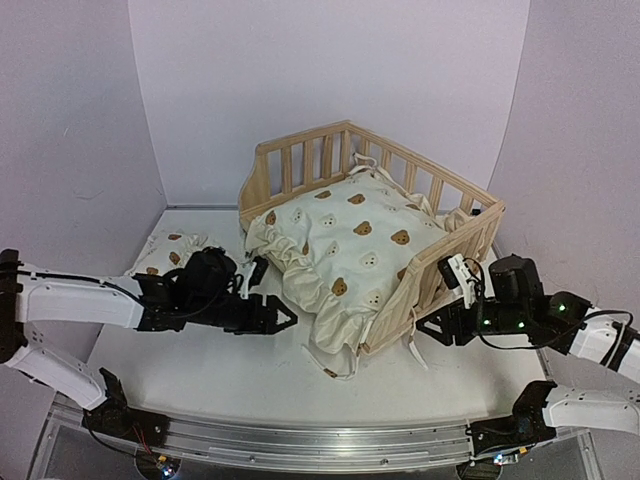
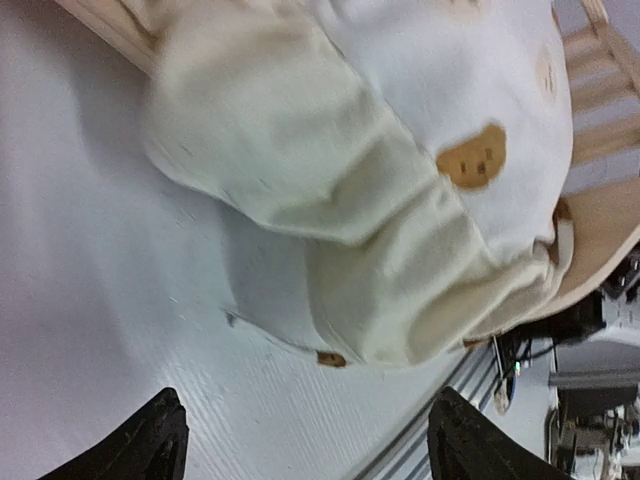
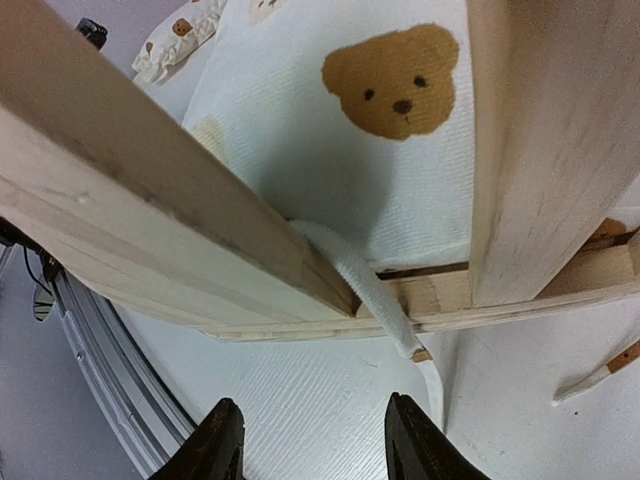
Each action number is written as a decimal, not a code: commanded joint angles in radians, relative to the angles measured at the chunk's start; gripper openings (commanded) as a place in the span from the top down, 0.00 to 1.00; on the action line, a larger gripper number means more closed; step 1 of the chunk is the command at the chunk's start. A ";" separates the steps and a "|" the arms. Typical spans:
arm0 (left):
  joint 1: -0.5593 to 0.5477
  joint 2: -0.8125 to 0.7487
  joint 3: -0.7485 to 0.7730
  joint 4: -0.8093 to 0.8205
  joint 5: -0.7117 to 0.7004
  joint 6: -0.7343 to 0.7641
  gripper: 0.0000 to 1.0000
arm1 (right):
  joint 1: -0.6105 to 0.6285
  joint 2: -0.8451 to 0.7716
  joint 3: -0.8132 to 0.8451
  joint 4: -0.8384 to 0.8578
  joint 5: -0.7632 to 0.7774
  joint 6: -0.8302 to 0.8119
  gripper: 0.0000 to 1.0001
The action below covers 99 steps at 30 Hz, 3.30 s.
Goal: Set up the pet bed
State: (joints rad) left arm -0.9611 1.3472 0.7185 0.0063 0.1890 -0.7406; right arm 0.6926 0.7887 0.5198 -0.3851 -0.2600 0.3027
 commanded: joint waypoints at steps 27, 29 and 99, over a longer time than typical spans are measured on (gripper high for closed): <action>0.576 0.554 0.433 0.313 0.080 0.020 0.23 | 0.001 -0.159 0.112 -0.055 0.042 -0.014 0.57; 0.576 0.556 0.424 0.314 0.075 0.015 0.24 | 0.001 -0.158 0.115 -0.055 0.040 -0.017 0.58; 0.583 0.533 0.168 0.846 0.420 -0.267 0.34 | 0.001 -0.157 0.148 -0.047 0.026 0.010 0.69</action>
State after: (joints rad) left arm -0.3550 1.8526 0.8013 0.6952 0.5480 -0.9398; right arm 0.6926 0.6521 0.6147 -0.4664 -0.2245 0.3187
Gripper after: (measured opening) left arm 0.730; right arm 0.309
